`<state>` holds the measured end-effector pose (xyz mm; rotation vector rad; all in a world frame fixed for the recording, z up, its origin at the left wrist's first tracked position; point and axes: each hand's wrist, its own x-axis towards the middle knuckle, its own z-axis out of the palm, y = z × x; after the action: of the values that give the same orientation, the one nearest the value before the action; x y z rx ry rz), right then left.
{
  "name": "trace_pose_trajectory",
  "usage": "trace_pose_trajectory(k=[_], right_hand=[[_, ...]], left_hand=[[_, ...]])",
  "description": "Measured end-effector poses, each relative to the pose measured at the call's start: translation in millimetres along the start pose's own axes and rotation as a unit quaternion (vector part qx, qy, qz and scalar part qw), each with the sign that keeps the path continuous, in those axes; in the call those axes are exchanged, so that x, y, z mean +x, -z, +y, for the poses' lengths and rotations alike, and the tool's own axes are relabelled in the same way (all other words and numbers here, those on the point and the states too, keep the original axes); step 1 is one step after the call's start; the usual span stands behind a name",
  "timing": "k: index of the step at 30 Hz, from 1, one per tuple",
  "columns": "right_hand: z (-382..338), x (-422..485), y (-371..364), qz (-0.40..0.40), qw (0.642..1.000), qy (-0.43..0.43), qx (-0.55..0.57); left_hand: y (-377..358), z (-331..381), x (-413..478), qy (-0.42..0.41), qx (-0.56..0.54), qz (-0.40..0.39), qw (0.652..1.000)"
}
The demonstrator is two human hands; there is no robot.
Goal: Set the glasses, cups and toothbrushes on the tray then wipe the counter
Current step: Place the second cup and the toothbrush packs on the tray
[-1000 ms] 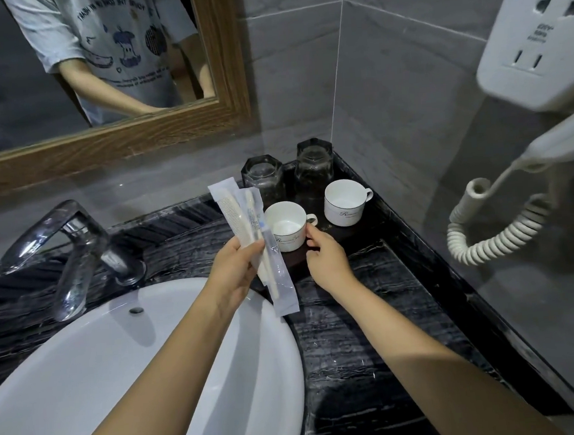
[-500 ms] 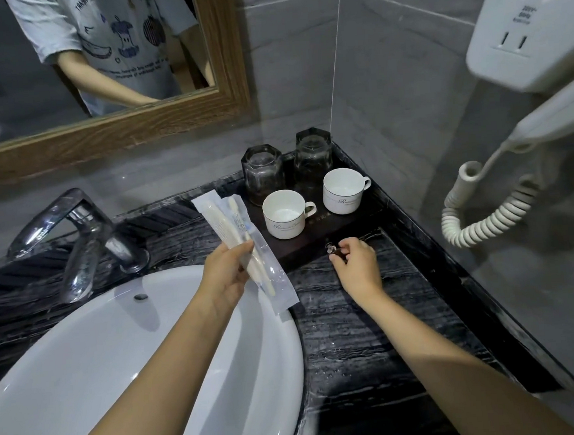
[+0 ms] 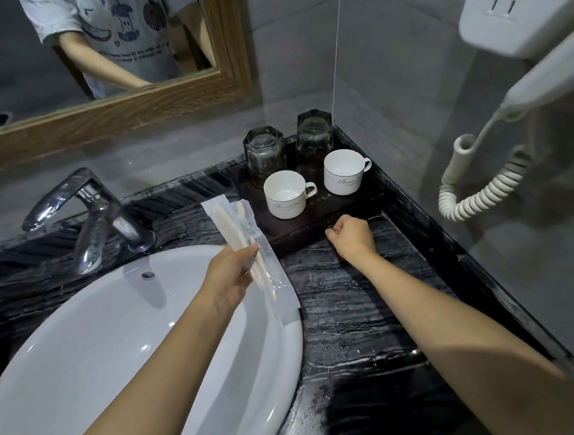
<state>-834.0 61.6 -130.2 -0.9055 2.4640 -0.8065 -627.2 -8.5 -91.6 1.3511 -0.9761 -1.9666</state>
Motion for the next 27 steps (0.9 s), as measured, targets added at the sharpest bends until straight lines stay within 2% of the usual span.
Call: trace_pose_trajectory(k=[4,27], right_hand=[[9.3,-6.0,0.9,-0.008,0.999,-0.012,0.039],[62.5,-56.7,22.9,0.004,0.998,0.025,0.060]], left_hand=[[2.7,-1.5,-6.1,-0.003,0.002,-0.005,1.000],[-10.7,-35.3,-53.3,0.026,-0.010,-0.053,0.998]])
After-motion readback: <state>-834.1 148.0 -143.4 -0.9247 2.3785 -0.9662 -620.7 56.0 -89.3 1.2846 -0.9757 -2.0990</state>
